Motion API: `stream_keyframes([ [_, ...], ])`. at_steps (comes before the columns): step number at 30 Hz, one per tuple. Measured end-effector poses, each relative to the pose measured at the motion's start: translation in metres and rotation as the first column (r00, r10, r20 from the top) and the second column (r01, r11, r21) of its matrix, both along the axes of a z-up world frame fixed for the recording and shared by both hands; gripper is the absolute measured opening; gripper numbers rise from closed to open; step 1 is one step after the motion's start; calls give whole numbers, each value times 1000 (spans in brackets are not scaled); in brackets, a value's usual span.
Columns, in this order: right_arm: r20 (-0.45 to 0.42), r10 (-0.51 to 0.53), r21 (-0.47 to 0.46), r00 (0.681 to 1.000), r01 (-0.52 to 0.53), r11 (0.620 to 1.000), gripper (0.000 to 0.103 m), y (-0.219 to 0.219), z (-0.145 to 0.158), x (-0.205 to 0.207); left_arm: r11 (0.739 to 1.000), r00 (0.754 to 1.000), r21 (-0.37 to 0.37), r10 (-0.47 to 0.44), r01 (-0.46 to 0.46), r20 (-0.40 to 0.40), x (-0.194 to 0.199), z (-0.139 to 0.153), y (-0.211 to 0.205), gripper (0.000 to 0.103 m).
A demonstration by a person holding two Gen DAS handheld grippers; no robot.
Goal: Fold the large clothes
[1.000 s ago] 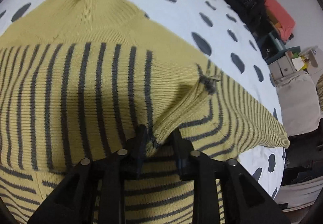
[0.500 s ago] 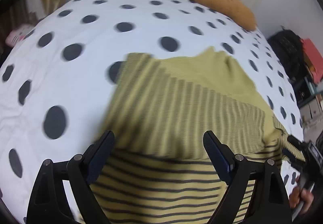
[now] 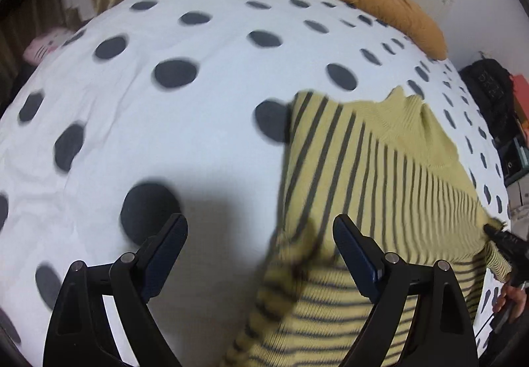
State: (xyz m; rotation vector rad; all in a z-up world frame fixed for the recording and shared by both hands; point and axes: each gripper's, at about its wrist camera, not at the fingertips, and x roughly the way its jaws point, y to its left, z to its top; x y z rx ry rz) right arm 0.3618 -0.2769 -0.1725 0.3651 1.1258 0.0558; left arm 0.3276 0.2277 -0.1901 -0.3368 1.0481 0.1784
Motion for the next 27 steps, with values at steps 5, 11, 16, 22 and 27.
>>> stream_keyframes([
  [5,-40,-23,57,999,25,998,11,-13,-25,-1,996,997,-49,-71,72,14,65,0,-12,91],
  [11,-28,-20,77,999,22,997,11,-15,-28,-2,982,993,-177,-87,72,-77,136,-46,-8,33],
  [16,-5,-16,79,1000,16,997,11,-11,-17,-5,996,999,-90,-14,10,-52,132,-35,-7,9],
  [22,-16,29,-15,999,-29,999,11,9,-25,1,997,994,-64,45,-51,-100,139,-60,23,12],
  [27,-19,-1,-33,1000,0,999,22,-5,-21,-1,983,982,53,179,-176,-53,118,-25,47,20],
])
